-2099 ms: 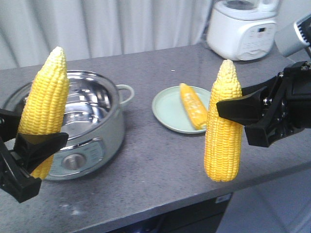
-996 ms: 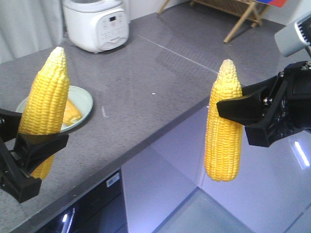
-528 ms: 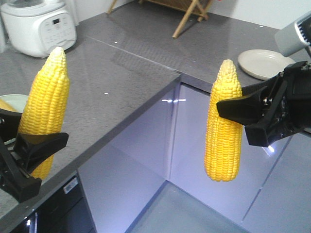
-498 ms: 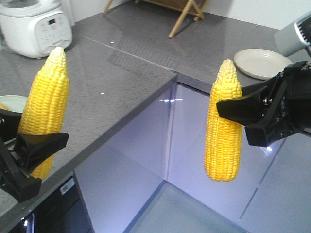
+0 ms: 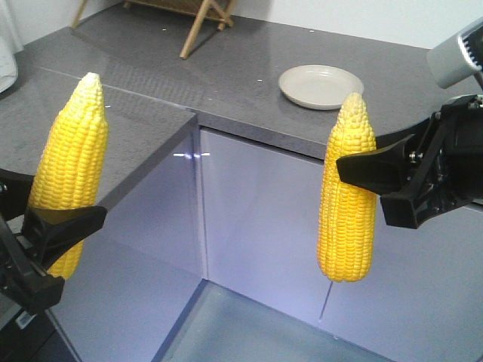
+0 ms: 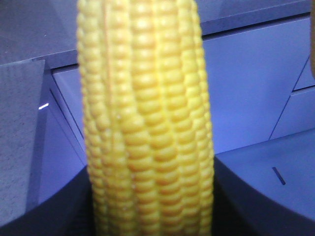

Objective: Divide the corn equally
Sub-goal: 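Turn the base away from the pot while both grippers hold cobs, then drive the base toward the counter with the empty cream and green plates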

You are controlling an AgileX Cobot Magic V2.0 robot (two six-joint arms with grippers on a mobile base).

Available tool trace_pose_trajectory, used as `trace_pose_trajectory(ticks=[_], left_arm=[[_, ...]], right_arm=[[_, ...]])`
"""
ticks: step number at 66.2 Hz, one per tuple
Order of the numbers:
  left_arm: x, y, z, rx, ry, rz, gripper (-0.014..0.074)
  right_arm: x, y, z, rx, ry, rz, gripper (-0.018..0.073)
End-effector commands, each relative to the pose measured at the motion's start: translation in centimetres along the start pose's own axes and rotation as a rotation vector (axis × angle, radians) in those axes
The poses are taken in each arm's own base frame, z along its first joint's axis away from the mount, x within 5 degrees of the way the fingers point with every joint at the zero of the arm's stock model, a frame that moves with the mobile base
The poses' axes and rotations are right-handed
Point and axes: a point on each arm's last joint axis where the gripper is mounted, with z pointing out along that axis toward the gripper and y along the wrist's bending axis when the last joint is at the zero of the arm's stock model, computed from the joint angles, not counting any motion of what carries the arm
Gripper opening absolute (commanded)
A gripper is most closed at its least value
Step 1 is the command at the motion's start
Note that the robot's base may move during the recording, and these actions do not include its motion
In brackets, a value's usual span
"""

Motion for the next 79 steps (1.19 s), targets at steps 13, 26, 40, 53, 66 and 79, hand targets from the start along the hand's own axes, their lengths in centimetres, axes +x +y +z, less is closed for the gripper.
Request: trace_pose_trajectory(ticks=[13, 26, 40, 53, 66, 79], left_arm=[[-1.42, 0.10, -0.66, -0.017, -0.102, -0.010, 0.0307], [-1.42, 0.10, -0.66, -0.017, -0.102, -0.010, 0.0307], [-1.42, 0.10, -0.66, -0.017, -0.102, -0.010, 0.0307], [-1.42, 0.10, -0.66, -0.017, -0.102, -0.010, 0.0307], [-1.42, 0.10, -0.66, -0.017, -0.102, -0.010, 0.0307], [-1.42, 0.10, -0.66, -0.017, -0.102, -0.010, 0.0307]], right_arm=[[-1.19, 0.22, -0.99, 0.020, -0.090, -0.003, 0.0204], [-1.19, 0.22, -0.99, 0.020, -0.090, -0.003, 0.0204], [-1.19, 0.22, -0.99, 0.020, -0.090, -0.003, 0.0204], [-1.19, 0.22, -0.99, 0.020, -0.090, -0.003, 0.0204], [-1.19, 0.22, -0.99, 0.020, -0.090, -0.003, 0.0204], [-1.19, 0.22, -0.99, 0.020, -0.090, -0.003, 0.0204]])
